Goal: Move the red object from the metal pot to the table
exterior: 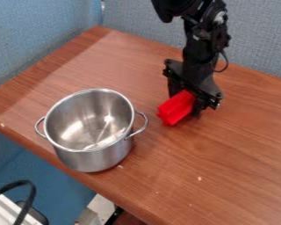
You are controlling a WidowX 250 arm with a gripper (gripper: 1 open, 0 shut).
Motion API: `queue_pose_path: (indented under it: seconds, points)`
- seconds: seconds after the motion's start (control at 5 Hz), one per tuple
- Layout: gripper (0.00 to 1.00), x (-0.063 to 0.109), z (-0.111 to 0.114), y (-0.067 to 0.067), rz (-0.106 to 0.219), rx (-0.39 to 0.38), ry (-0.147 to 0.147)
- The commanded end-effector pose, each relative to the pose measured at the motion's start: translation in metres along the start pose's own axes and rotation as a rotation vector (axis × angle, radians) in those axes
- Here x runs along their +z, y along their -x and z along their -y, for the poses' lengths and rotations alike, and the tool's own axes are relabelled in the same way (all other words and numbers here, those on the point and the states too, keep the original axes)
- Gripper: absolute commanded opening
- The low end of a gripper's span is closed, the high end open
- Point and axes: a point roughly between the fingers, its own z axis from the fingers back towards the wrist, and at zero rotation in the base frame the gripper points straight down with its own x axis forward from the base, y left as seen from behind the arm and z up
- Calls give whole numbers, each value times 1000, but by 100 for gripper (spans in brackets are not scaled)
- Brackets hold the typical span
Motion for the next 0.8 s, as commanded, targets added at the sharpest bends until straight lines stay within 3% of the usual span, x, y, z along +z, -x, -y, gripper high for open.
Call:
queue_pose_path:
  seconds: [0.0,0.2,0.6]
  points:
    - [0,8,-9,-8,27,12,4]
    - [100,7,-8,-7,17,8,16]
    - [100,3,-7,-4,-6,9,45]
